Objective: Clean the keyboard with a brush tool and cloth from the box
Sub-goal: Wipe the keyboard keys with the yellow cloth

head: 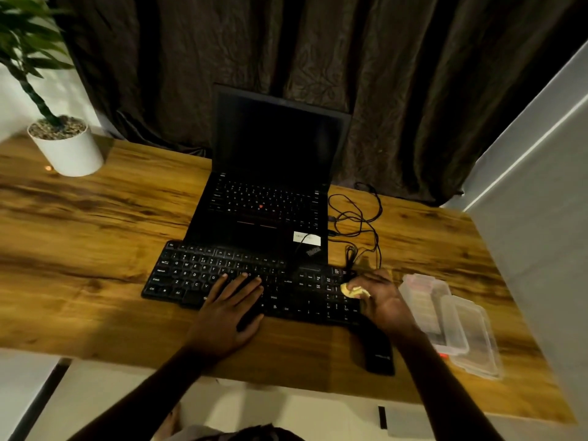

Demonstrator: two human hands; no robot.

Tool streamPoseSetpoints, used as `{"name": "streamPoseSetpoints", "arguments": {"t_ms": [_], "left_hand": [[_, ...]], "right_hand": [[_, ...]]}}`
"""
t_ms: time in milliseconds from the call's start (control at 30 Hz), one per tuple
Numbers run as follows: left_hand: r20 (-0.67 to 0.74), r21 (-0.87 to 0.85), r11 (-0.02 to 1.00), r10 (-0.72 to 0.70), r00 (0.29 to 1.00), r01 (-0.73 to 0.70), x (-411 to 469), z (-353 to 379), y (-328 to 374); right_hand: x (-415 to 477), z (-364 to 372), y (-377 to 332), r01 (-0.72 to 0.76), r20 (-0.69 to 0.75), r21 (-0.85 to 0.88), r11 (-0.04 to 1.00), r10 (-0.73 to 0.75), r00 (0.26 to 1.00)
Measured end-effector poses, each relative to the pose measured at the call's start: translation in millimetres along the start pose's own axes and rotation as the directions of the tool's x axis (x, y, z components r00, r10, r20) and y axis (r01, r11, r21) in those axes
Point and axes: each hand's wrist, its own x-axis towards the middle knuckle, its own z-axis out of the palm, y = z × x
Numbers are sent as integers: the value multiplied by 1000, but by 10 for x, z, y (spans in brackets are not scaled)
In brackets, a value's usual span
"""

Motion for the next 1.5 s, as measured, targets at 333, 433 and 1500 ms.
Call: {"name": "streamPoseSetpoints", "arguments": {"t_ms": [333, 433, 1500], "left_hand": [[7, -5, 1000, -9, 1000, 9, -5, -12, 13], [24, 3, 1000, -8, 1000, 8, -2, -21, 19], [31, 10, 1000, -25, 999, 25, -2, -57, 45]], "right_hand": [[-43, 161, -245, 64, 49, -45, 997, -62, 997], [-129, 86, -83, -17, -19, -44, 999, 16, 1000], [-213, 103, -43, -100, -21, -51, 994, 99, 995]]}}
